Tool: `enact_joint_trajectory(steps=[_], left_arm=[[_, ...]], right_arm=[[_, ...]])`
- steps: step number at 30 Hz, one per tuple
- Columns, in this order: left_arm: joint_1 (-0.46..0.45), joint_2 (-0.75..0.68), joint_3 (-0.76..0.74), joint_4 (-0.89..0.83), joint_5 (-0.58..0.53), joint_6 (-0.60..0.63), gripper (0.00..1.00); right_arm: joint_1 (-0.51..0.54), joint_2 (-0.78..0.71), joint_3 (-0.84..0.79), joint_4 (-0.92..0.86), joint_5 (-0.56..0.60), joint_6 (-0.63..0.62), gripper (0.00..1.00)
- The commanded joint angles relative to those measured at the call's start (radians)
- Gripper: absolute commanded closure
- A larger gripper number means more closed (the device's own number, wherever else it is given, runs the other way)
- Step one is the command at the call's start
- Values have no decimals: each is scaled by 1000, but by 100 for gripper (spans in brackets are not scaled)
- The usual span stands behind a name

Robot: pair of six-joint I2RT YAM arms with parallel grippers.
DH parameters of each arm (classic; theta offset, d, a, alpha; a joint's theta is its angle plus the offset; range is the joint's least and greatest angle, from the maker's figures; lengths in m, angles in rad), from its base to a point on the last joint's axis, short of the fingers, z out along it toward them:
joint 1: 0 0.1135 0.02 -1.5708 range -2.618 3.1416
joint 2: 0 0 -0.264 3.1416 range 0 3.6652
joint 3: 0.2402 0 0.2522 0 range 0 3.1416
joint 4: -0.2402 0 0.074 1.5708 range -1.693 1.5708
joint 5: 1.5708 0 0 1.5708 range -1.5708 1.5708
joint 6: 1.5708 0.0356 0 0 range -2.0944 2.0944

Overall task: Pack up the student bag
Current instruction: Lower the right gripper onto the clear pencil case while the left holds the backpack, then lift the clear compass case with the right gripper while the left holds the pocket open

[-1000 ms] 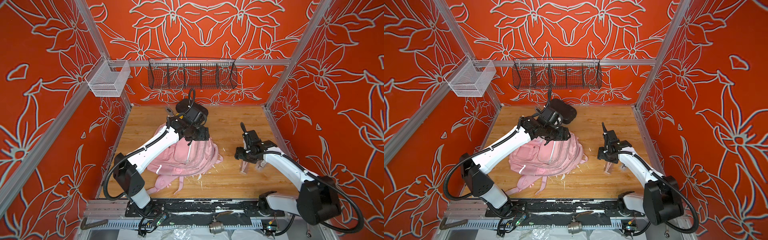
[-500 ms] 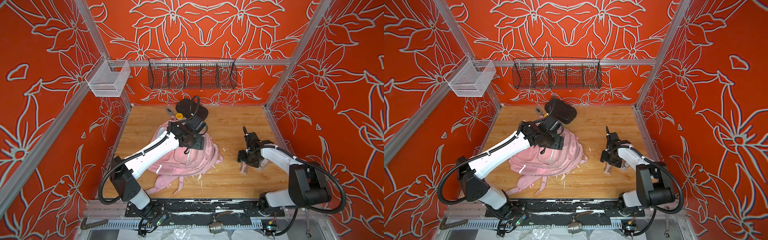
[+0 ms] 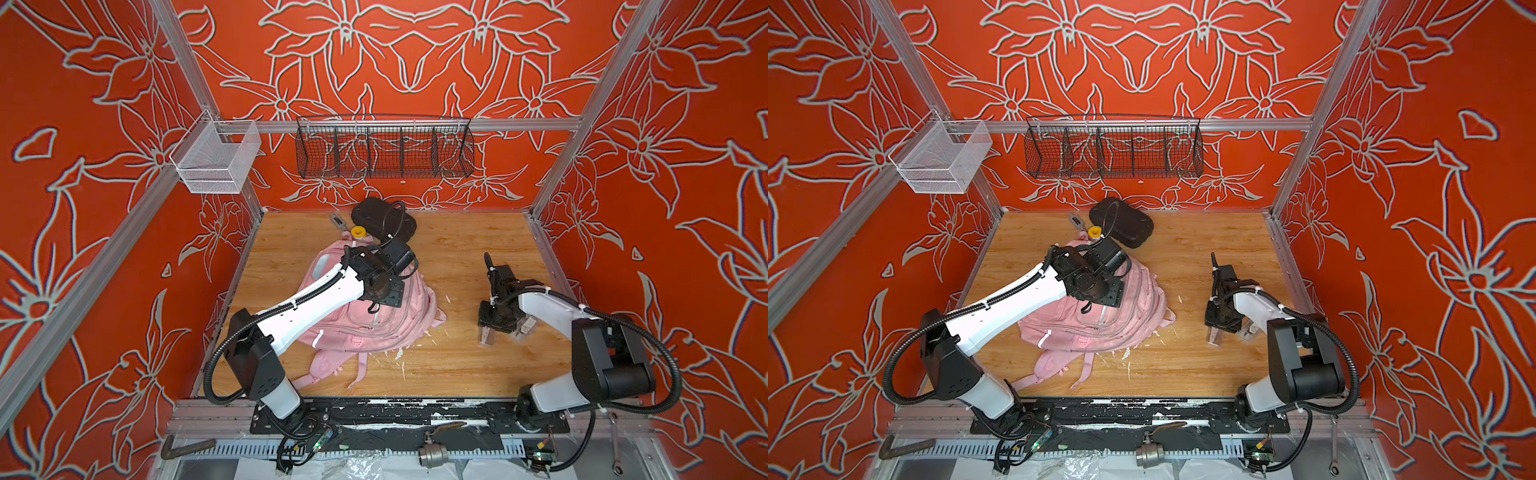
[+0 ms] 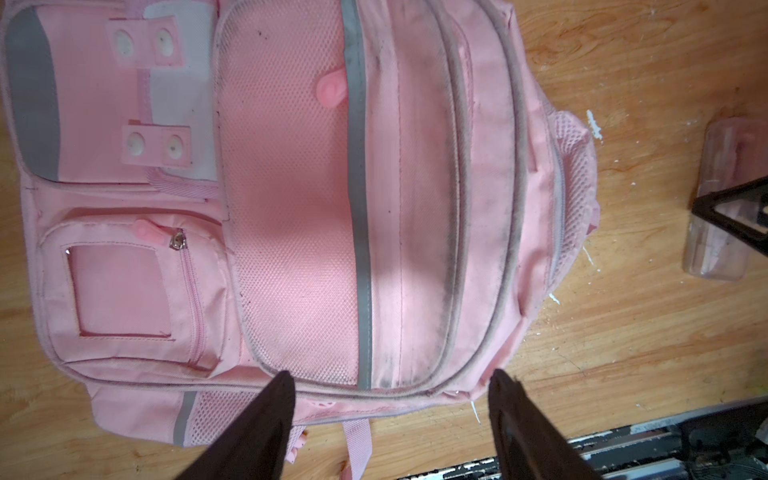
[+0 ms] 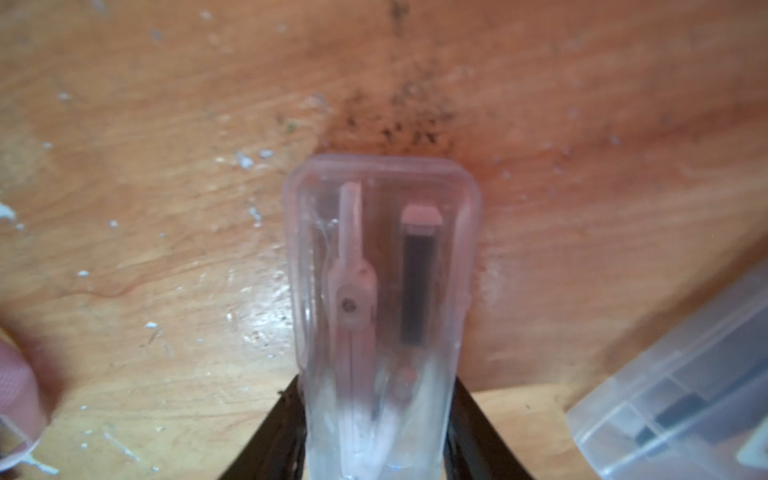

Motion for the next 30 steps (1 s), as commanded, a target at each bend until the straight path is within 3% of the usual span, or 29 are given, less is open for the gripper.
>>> enact_joint_trajectory(steps=[1,4,8,11,13,20,26,30], left_arm=[[-22,61,16,-27,-4,15,27],[-40,113,38,-24,-20,35,27],[-44,205,96,-111,-125,-13,28],[-44,276,148,-175,-131,-24,34],[-44,296,158,-183,-122,-34,43],[-36,254,157,-180,-148,-33,100],[-28,123,154,-140,-168,21,100],[23,-5,101,-27,-49,53,100]], right_arm=[[1,-75,44,-13,-34,-15,57],[1,-147,86,-35,-44,-21,60],[2,-204,125,-47,-81,-27,62],[4,-221,139,-53,-104,-19,65],[8,-224,144,-50,-115,-18,65],[13,-239,153,-6,-184,-21,67],[47,-249,179,83,-309,-7,69],[109,-253,187,185,-360,43,70]])
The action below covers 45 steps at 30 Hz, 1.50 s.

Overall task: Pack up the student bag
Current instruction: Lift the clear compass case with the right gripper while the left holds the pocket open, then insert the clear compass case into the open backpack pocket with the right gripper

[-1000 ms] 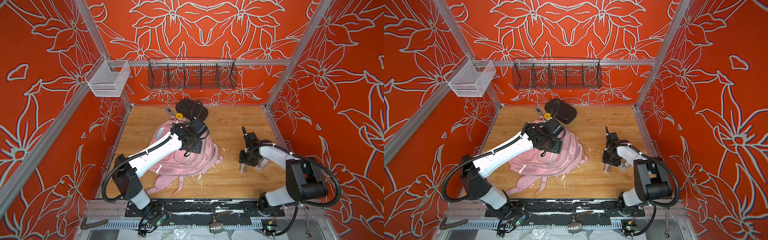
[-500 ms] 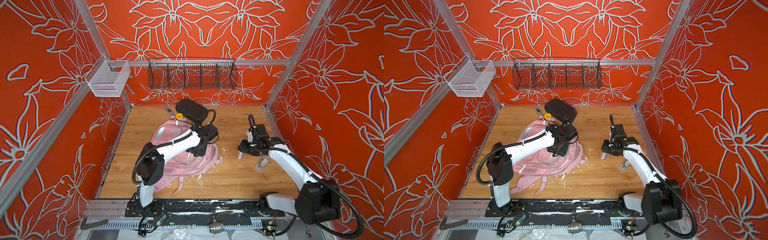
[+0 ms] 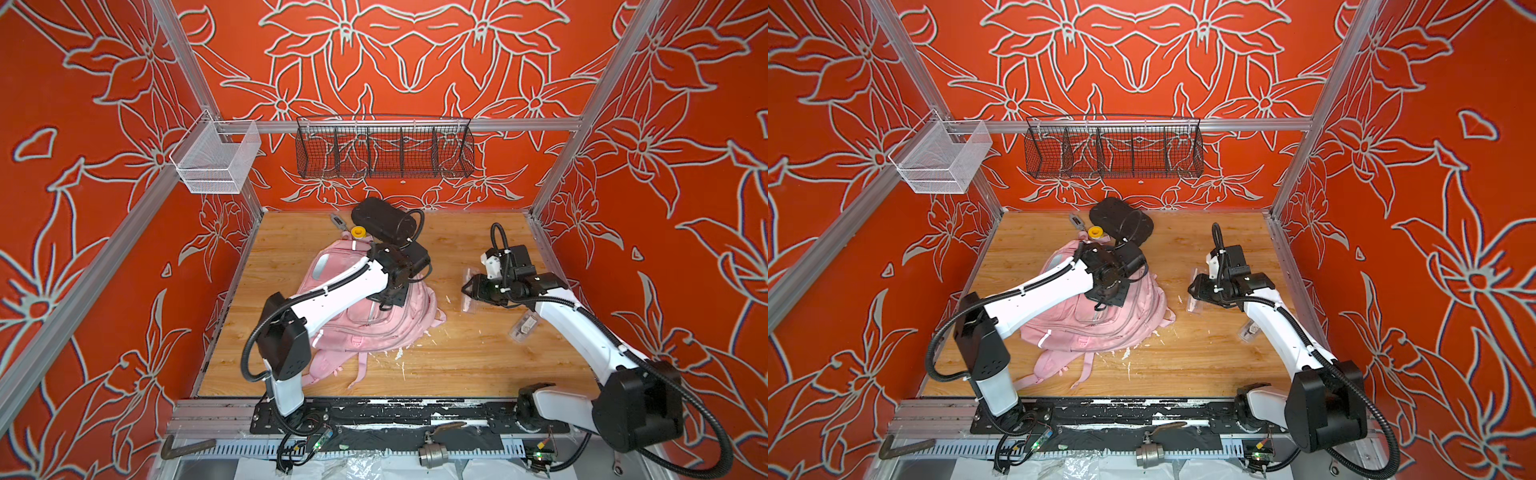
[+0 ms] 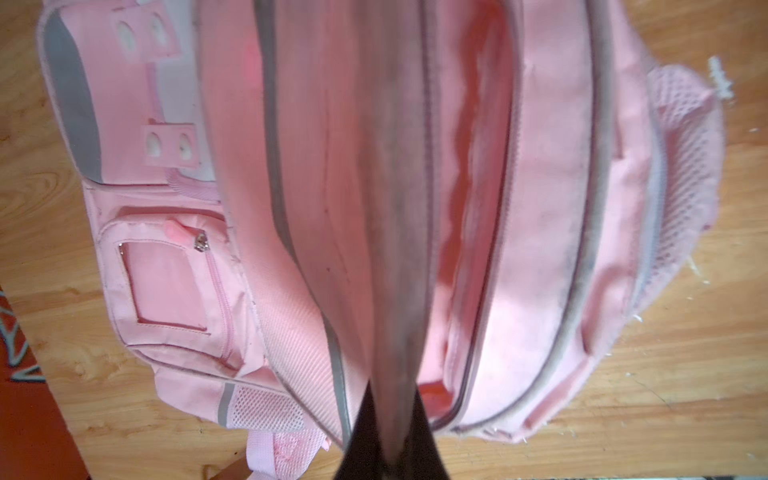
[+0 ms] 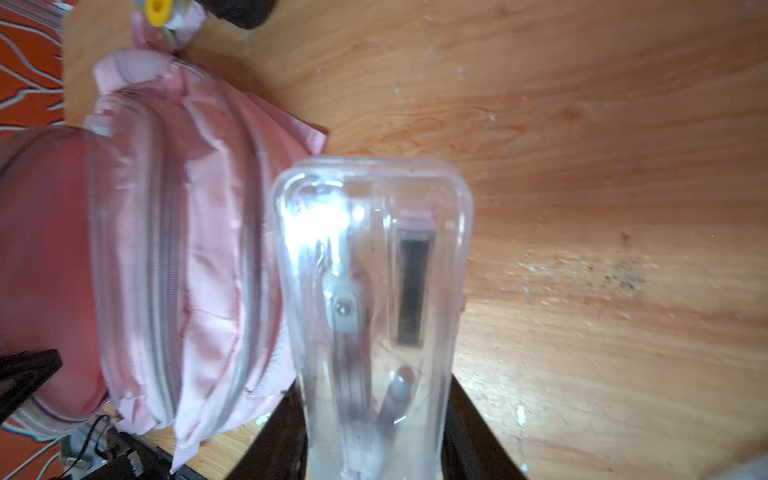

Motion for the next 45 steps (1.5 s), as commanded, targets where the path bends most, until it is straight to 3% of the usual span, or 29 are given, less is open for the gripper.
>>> enact_joint_trajectory(steps=[1,9,14,19,25,36,40,45], left_arm=[[42,-145,-34,117,62,40,100],[132,-312,-220,264,191,46,100],[145,-349,-260,304,212,44,100],[161,-353,-263,323,229,27,100],[175,-356,-265,323,235,23,100],[181,-329,-260,416,291,-17,100],[184,-338,-273,447,288,-23,100],[199,-338,-276,461,292,-28,100]], right_arm=[[52,-19,42,110,-81,53,70],[181,68,153,145,-101,105,71],[264,133,195,181,-96,162,71],[340,187,200,285,-86,304,71],[407,266,245,319,-86,339,71],[513,427,322,420,-67,662,65],[527,499,359,401,-39,697,60],[546,539,450,275,31,621,35]])
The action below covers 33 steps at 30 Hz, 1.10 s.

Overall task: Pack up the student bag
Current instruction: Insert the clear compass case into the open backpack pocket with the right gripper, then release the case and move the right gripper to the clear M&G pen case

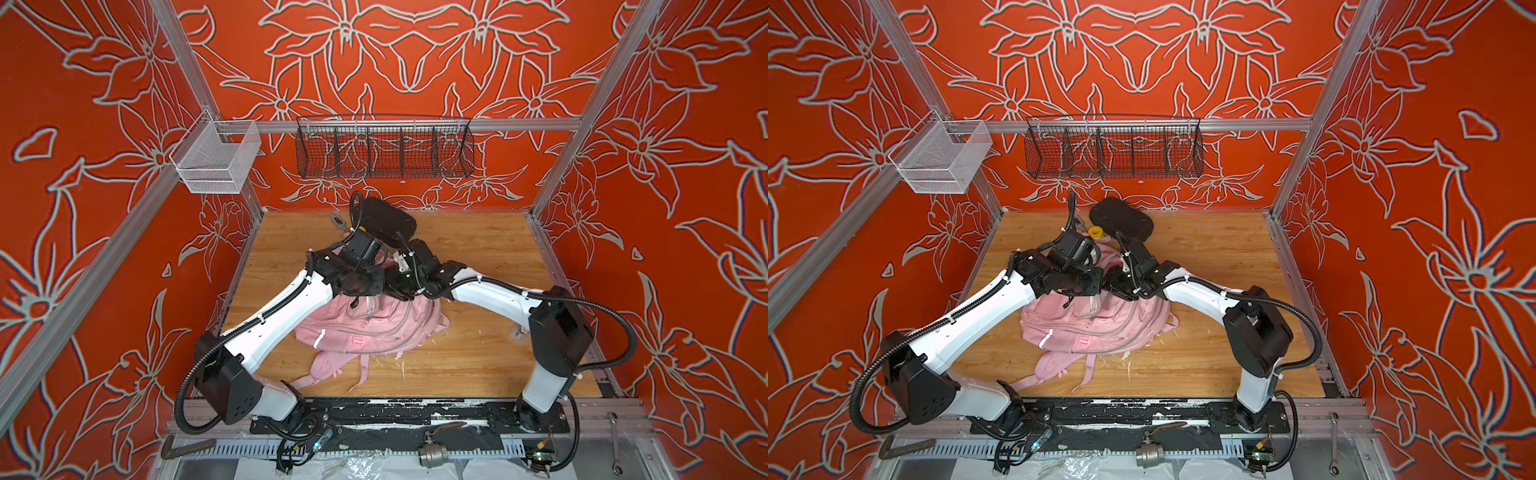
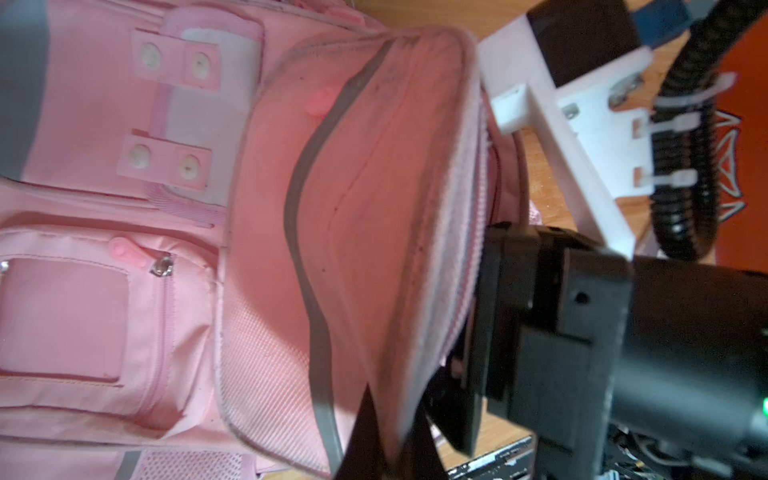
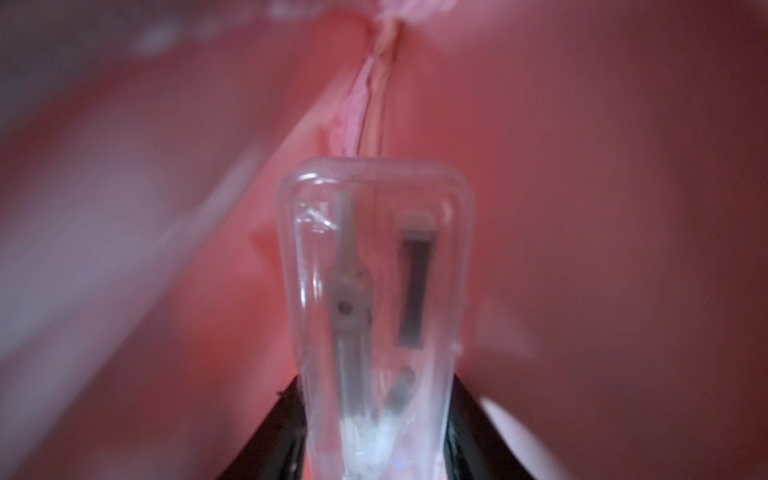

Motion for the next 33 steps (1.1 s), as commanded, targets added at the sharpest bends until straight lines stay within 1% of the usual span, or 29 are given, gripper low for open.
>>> enact_joint_trajectory(steps=[1,4,5,8,9,11,16,19,21,23,25,29,33], left_arm=[[20,-23,6,139,19,-6,100],[43,-31,-10,152,40,-10,100],[49,-36,-16,155,44,-9,100],[63,-45,-25,156,48,-3,100],[67,-46,-28,158,50,-2,100],[73,-50,-33,162,54,-4,100],[81,-49,-45,179,73,-9,100],[81,-42,-48,185,91,-1,100],[81,-34,-59,200,107,10,100],[80,-23,-74,216,127,22,100],[80,-14,-83,225,144,28,100],[79,-5,-90,239,165,36,100],[78,9,-81,238,173,50,100]], right_arm=[[11,-5,57,-51,65,-3,31],[7,-45,37,-70,99,-36,22],[5,-60,30,-82,111,-51,17],[-3,-103,10,-116,139,-92,7],[-6,-117,5,-125,147,-103,5],[-8,-142,3,-151,172,-139,4],[-38,-216,-2,-280,244,-222,3],[-75,-312,-42,-383,342,-300,3],[-124,-370,-82,-436,374,-368,3],[-225,-397,-112,-533,348,-431,3],[-331,-431,-152,-614,343,-462,3],[-492,-528,-283,-612,370,-518,3],[-644,-520,-365,-610,295,-532,3]])
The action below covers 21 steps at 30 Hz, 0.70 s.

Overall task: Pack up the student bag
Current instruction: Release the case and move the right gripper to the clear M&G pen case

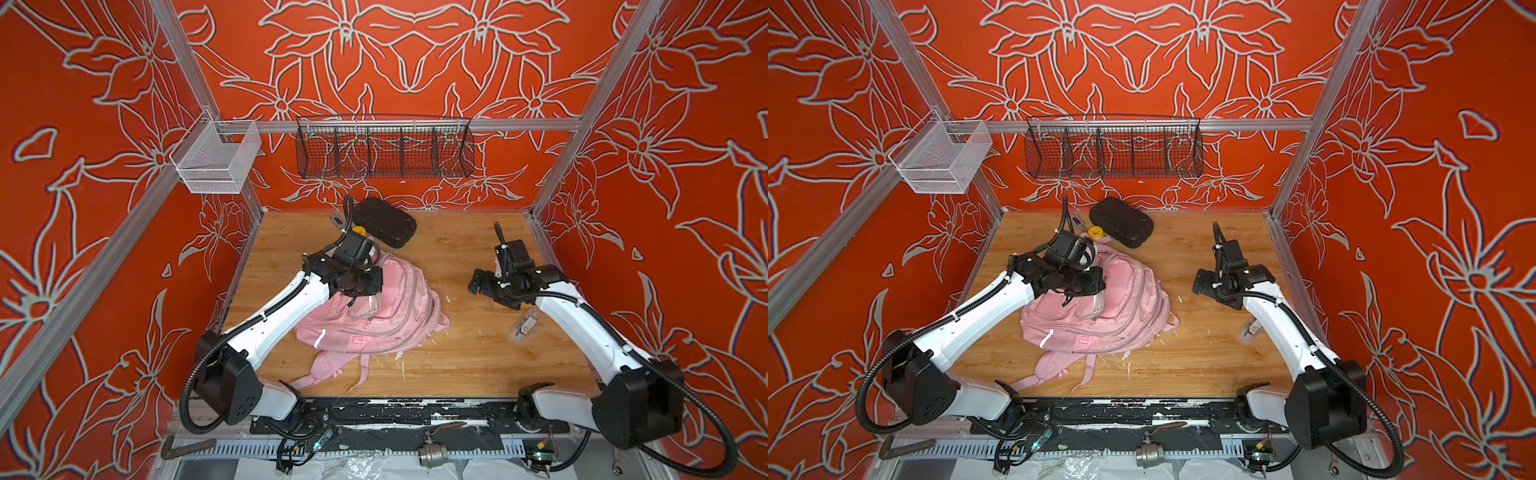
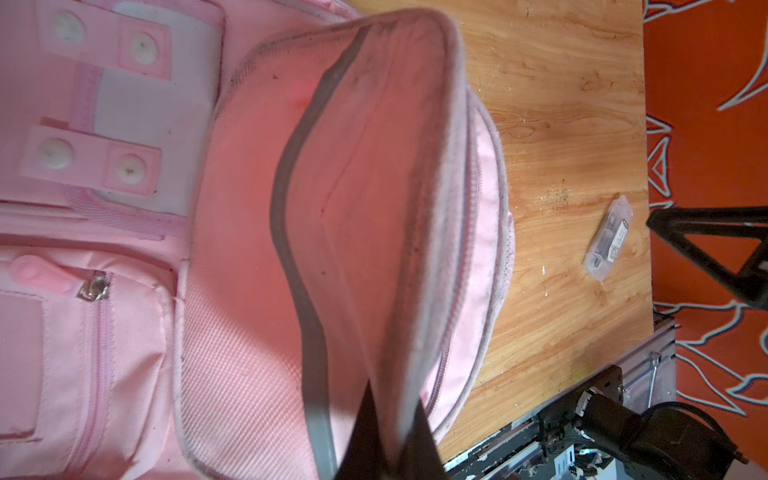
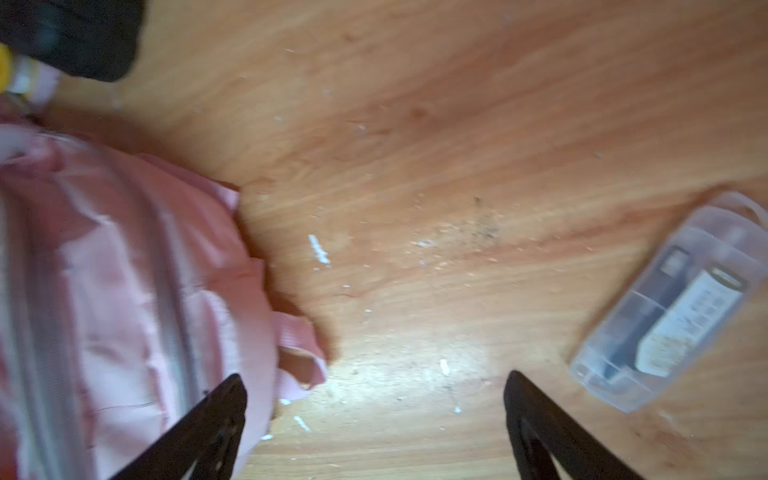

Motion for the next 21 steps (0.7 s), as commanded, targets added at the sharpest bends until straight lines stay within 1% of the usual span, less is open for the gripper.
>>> enact_joint_trajectory(steps=[1,3,6,12,15,19,21], left_arm=[[9,13,21,96,15,37,100],[9,15,24,88,15,39,100],[9,12,18,86,6,41,100],[9,16,13,85,1,38,100],[9,18,20,80,-2,40,100],[9,11,17,74,-11,40,100],[9,5,10,79,-15,38,100]], right_arm=[[-89,5,-47,-54,-37,-58,3],[-130,5,-67,-54,-10,-73,3],[-185,-5,-96,-43,2,-84,4],[-314,20,-159,-2,-86,-64,7],[-353,49,-170,9,-109,-78,8],[-375,60,-156,-13,-47,-113,8],[-392,61,-164,-10,-22,-111,8]])
